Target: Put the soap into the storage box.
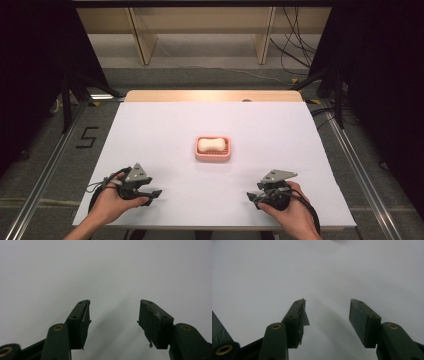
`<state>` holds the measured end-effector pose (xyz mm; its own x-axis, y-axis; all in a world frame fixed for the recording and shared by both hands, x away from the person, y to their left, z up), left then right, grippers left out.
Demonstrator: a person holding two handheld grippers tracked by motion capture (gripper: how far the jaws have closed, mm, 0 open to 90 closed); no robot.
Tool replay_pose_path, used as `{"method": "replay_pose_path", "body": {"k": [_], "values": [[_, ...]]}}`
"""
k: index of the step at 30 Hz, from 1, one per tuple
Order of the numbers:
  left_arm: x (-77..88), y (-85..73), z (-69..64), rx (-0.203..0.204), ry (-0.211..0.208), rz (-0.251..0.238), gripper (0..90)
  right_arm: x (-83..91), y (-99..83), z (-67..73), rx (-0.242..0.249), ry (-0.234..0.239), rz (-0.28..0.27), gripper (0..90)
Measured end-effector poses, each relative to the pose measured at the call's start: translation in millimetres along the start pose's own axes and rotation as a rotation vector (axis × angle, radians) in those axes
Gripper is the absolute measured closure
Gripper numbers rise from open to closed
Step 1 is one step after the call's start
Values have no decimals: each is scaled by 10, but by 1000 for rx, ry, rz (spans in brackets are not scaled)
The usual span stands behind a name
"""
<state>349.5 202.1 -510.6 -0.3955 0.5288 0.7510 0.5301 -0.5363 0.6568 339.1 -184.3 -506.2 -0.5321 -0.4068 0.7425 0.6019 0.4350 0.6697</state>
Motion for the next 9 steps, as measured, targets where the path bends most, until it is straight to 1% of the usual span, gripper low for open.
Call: {"method": "replay_pose_path", "body": {"k": [2, 3, 4, 5, 6, 7, 8, 9], "values": [[29, -38, 3, 3, 16, -6, 424, 11, 3, 5, 5, 1, 12, 477], [44, -47, 5, 4, 21, -6, 424, 18, 1, 0, 18, 0, 22, 476], [54, -50, -1, 11, 27, -19, 424, 25, 2, 10, 11, 3, 26, 476], [69, -42, -14, 14, 24, -29, 424, 24, 3, 15, 11, 5, 28, 476], [88, -34, -2, -14, 28, -21, 424, 23, 2, 15, 11, 5, 27, 475], [88, -34, -2, -14, 28, -21, 423, 23, 2, 15, 11, 5, 27, 475], [84, -20, -8, -2, 31, -33, 423, 22, 0, 14, 11, 6, 27, 475], [88, -16, -1, -9, 33, -30, 423, 20, -4, 9, 18, 6, 28, 475]]}}
Point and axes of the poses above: each handheld gripper's, and its own axes: x roughly backward along the jaws, y roughly out of its top, z roughly to its left, the point moved 5 cm from there along -x, roughly forward along the jaws, and after that the axes turned 5 degrees about -y, right-handed, at the moved point
